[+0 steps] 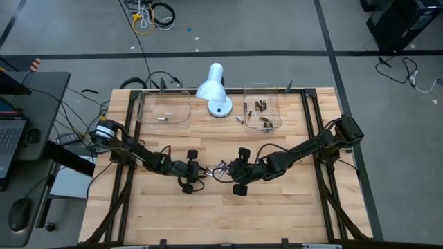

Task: Sort batteries
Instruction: Put the silver battery in the transparent bin

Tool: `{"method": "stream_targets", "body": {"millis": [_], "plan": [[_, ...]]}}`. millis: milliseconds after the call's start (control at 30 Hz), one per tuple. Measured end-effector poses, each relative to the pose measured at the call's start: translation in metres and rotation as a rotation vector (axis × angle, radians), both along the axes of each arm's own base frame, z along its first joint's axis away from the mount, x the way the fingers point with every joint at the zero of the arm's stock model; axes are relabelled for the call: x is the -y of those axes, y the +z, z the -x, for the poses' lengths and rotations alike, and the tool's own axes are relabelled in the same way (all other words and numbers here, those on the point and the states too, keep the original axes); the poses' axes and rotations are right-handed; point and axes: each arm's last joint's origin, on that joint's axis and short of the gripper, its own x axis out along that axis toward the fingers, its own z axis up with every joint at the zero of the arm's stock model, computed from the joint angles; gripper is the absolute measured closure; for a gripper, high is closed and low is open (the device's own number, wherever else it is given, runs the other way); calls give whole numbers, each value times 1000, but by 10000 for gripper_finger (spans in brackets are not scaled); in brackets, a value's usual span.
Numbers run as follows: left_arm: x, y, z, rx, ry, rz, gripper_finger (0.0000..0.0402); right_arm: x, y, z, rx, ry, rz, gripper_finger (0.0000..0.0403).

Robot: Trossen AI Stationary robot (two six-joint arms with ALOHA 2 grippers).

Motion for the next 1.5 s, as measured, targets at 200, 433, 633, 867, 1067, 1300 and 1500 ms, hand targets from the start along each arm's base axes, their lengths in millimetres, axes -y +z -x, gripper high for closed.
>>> {"method": "stream_targets", "body": {"millis": [200, 433, 633, 867, 1067, 1300, 1500], "plan": [[0, -1, 1, -14, -11, -1, 293, 4, 0, -1, 0, -10, 0, 274], [0, -3, 2, -36, -27, 2, 340, 4, 0, -1, 1, -12, 0, 274], [0, -3, 2, -44, -40, 15, 383, 4, 0, -1, 1, -12, 0, 274], [1, -2, 2, -35, -19, 59, 389, 4, 0, -1, 1, -11, 1, 274], [6, 10, 7, -33, -61, 70, 389, 4, 0, -1, 1, -10, 2, 274], [10, 37, 15, 11, -86, 88, 389, 4, 1, -2, 8, -10, 0, 274], [8, 70, 24, 97, -97, 89, 389, 4, 1, -2, 12, -10, -1, 274]]}}
